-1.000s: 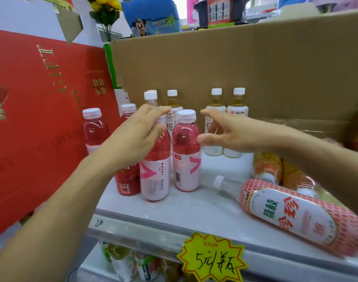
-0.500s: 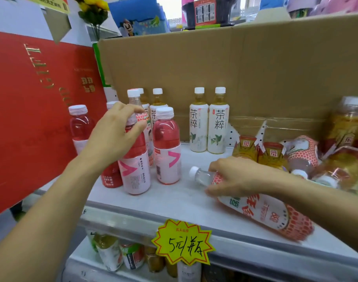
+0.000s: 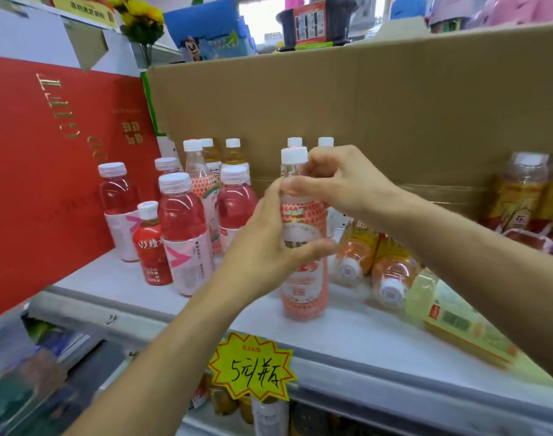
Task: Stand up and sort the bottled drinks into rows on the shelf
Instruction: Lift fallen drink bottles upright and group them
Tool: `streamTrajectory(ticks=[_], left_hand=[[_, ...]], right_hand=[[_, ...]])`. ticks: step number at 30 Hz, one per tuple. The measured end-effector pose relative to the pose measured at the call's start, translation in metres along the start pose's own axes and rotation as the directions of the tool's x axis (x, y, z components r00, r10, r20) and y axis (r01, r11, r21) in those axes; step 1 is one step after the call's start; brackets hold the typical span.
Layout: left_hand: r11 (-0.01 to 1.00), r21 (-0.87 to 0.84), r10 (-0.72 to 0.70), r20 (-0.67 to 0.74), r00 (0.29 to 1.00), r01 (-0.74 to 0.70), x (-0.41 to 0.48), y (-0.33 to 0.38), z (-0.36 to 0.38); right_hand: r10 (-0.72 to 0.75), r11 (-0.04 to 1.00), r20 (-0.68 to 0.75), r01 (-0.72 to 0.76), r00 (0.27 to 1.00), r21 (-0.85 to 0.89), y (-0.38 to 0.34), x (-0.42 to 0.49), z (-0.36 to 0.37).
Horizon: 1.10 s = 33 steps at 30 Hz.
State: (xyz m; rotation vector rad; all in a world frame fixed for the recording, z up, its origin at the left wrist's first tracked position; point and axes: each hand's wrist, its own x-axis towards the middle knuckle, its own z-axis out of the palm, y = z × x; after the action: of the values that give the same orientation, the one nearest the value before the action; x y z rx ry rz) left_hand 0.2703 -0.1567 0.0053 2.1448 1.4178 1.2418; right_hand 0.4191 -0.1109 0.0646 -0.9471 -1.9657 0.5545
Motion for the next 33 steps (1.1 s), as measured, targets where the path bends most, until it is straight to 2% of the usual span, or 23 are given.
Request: streamTrajectory(ticks=[4, 5, 7, 9, 12, 15, 17, 19, 21, 23, 26, 28, 30, 33], left_hand=[[0.998, 0.034, -0.048, -0.094, 0.994, 0.051, 0.006, -0.003, 0.016], [0.997, 0.043, -0.053, -0.109, 0.993, 0.058, 0.007, -0.004, 0.016], [0.996, 0.055, -0.059, -0.151, 0.987, 0.068, 0.009, -0.008, 0.017], [0.994, 0.07, -0.066, -0.184, 0.981, 0.08, 0.014, -0.013, 0.019], [0.989, 0.097, -0.087, -0.203, 0.975, 0.109, 0.023, -0.016, 0.024], [0.986, 0.117, -0.092, -0.223, 0.971, 0.121, 0.031, -0.016, 0.028], [0.984, 0.127, -0.093, -0.223, 0.97, 0.124, 0.035, -0.016, 0.029], [0.985, 0.125, -0.092, -0.219, 0.972, 0.121, 0.037, -0.017, 0.029], [0.985, 0.13, -0.081, -0.208, 0.975, 0.11, 0.039, -0.021, 0.029], [0.987, 0.127, -0.069, -0.194, 0.979, 0.095, 0.04, -0.024, 0.029], [0.992, 0.099, -0.065, -0.173, 0.983, 0.083, 0.046, -0.031, 0.03], [0.995, 0.073, -0.062, -0.155, 0.986, 0.074, 0.05, -0.035, 0.032], [0.998, 0.024, -0.055, -0.134, 0.989, 0.059, 0.054, -0.037, 0.033], [0.998, -0.042, -0.058, -0.112, 0.992, 0.053, 0.06, -0.042, 0.032]], right_hand=[[0.036, 0.985, 0.139, -0.058, 0.99, 0.164, 0.021, -0.009, -0.02], [0.059, 0.991, 0.193, -0.08, 0.98, 0.106, 0.031, -0.013, -0.026], [0.126, 0.967, 0.311, -0.046, 0.942, -0.252, 0.054, -0.022, -0.033], [0.223, 0.815, 0.435, 0.078, 0.873, -0.574, 0.073, -0.033, -0.025], [0.265, 0.513, 0.529, 0.347, 0.806, -0.785, 0.088, -0.04, -0.004], [0.28, 0.253, 0.519, 0.459, 0.808, -0.852, 0.085, -0.04, 0.011], [0.289, 0.153, 0.527, 0.504, 0.799, -0.85, 0.079, -0.038, 0.019], [0.251, 0.096, 0.58, 0.577, 0.775, -0.811, 0.073, -0.033, 0.02], [0.196, 0.125, 0.61, 0.597, 0.768, -0.792, 0.066, -0.025, 0.01], [0.116, 0.257, 0.552, 0.512, 0.826, -0.82, 0.061, -0.015, -0.01], [0.068, 0.613, 0.305, 0.201, 0.95, -0.764, 0.047, 0.003, -0.049], [0.135, 0.835, 0.141, -0.036, 0.981, -0.549, 0.045, 0.015, -0.069], [0.241, 0.911, 0.041, -0.212, 0.97, -0.353, 0.053, 0.026, -0.076], [0.353, 0.898, -0.043, -0.351, 0.935, -0.264, 0.069, 0.038, -0.069]])
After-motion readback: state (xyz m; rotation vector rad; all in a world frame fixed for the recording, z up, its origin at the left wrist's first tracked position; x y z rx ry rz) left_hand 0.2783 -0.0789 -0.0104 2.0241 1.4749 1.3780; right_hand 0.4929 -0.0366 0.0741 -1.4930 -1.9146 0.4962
